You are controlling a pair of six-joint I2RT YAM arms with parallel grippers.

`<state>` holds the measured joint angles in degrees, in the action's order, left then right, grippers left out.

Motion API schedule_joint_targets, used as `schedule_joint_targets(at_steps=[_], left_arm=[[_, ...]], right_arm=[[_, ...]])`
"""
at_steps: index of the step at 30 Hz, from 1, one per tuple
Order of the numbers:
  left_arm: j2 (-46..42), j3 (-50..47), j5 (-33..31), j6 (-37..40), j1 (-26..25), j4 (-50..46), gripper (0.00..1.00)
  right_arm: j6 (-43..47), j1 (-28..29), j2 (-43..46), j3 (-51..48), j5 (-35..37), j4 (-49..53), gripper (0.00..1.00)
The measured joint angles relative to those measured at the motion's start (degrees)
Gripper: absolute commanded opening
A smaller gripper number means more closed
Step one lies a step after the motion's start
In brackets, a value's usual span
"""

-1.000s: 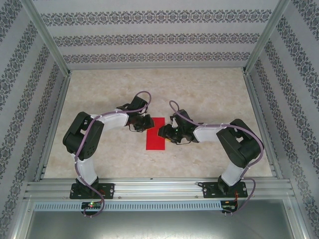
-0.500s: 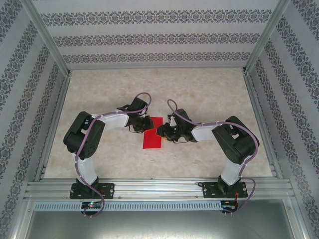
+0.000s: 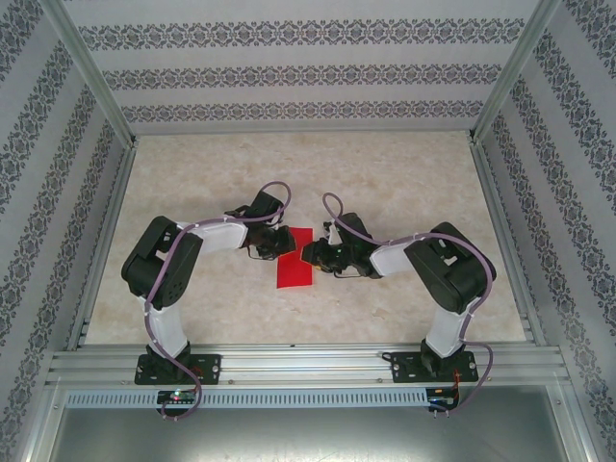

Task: Fold a paper plane with a square sheet of paper (pick it up from the middle)
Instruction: Third fold the triangle at the center of the table.

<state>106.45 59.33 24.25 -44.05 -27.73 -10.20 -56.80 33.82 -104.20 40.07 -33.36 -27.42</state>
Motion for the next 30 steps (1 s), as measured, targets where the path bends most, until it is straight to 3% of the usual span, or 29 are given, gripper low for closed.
schedule_joint_targets(at_steps=[14, 21, 30], left_arm=[[1.1, -2.5, 2.3, -2.5, 0.1, 9.6, 0.20], [-0.7, -4.8, 1.1, -3.0, 0.1, 11.1, 0.21], [-2.9, -4.5, -1.0, -2.3, 0.1, 6.4, 0.25]], right_arm=[[-0.3, -1.4, -3.1, -0.8, -5.9, -8.1, 0.39], [0.5, -0.1, -2.0, -1.3, -2.8, -7.8, 0.39], [4.0, 1.3, 1.4, -1.2, 1.4, -0.9, 0.41]])
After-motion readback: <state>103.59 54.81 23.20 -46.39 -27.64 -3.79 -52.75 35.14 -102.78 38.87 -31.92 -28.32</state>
